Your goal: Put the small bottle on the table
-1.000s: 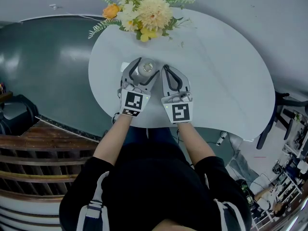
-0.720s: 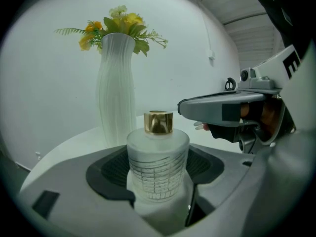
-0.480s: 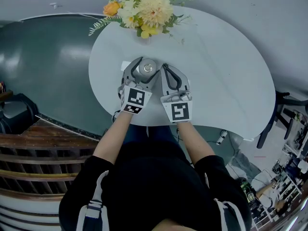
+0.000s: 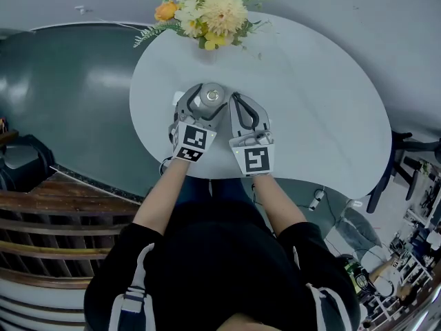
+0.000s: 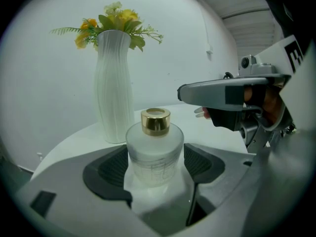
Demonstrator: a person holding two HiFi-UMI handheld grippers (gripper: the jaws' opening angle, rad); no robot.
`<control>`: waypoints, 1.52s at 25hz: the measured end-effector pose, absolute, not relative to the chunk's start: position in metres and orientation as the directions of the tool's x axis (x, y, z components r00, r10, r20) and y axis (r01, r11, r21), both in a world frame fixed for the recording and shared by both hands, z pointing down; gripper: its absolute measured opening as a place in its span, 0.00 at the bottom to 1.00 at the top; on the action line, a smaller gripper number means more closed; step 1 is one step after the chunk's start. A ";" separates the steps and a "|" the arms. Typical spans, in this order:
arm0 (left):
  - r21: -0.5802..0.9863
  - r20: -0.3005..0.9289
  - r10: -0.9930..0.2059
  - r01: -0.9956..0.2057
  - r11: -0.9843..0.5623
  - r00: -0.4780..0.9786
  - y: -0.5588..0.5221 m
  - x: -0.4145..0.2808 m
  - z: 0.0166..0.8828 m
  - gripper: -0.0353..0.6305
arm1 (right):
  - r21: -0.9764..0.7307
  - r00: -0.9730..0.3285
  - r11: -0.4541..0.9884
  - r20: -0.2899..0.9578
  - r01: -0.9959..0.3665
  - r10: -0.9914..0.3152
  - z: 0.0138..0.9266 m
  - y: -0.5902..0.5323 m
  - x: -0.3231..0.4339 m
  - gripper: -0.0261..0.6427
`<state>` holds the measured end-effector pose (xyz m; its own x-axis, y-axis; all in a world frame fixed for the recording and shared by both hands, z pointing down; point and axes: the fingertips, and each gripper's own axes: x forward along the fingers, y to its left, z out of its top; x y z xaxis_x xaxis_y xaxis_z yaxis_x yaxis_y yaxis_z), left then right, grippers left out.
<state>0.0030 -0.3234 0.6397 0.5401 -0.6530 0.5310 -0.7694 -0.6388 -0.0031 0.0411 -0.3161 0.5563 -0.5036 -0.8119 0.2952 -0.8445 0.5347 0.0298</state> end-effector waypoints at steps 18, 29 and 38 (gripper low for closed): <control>-0.041 0.300 -0.857 -0.892 -0.449 0.418 -0.278 -0.031 0.507 0.07 | 0.083 -0.518 0.543 0.209 -0.835 -0.829 0.478 -0.271 0.052 0.07; -0.013 0.145 -0.896 -0.905 -0.425 0.419 -0.223 -0.017 0.399 0.06 | 0.101 -0.507 0.518 0.118 -0.849 -0.854 0.400 -0.221 0.073 0.07; -0.022 0.106 -0.918 -0.922 -0.385 0.381 -0.191 -0.033 0.356 0.06 | 0.104 -0.481 0.478 -0.004 -0.872 -0.877 0.351 -0.200 0.077 0.07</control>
